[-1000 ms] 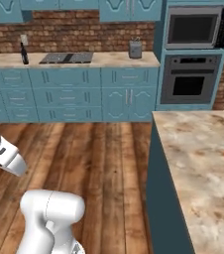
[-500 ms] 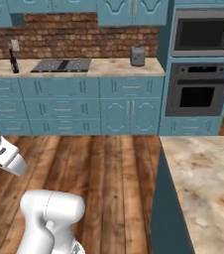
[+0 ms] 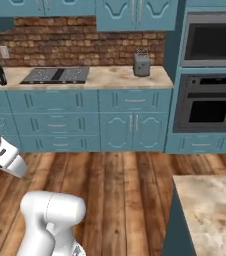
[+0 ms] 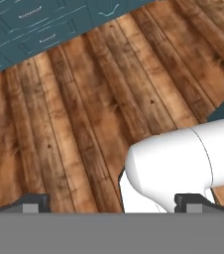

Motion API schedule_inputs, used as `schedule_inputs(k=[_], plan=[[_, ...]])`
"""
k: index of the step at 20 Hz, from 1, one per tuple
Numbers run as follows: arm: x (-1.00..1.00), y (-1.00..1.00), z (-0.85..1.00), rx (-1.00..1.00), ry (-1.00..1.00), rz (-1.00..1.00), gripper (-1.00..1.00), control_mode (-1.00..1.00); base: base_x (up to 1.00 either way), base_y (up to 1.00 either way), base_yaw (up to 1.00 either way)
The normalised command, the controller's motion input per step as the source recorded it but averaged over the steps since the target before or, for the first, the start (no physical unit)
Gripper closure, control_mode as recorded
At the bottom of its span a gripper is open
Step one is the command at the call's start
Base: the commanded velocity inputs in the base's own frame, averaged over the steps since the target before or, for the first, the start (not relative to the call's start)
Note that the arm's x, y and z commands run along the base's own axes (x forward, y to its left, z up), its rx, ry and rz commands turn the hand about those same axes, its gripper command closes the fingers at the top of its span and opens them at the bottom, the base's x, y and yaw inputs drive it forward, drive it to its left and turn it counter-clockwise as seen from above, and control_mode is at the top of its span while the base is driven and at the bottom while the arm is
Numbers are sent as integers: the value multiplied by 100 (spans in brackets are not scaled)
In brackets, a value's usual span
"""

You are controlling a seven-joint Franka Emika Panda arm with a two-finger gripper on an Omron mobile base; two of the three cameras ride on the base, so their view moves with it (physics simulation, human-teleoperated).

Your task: There is a wine glass and glass cup on the dining counter. Place the wine bottle next to the wine glass and the juice bottle next to the glass cup.

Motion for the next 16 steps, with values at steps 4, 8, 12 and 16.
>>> schedule_inputs(k=[4,8,12,16], plan=[[0,0,0,0,0,0,-100,100,84,49,0],[0,0,0,0,0,0,-100,100,73,68,0],[0,0,0,0,0,0,-100,100,73,68,0],[0,0,0,0,0,0,-100,100,71,69,0]])
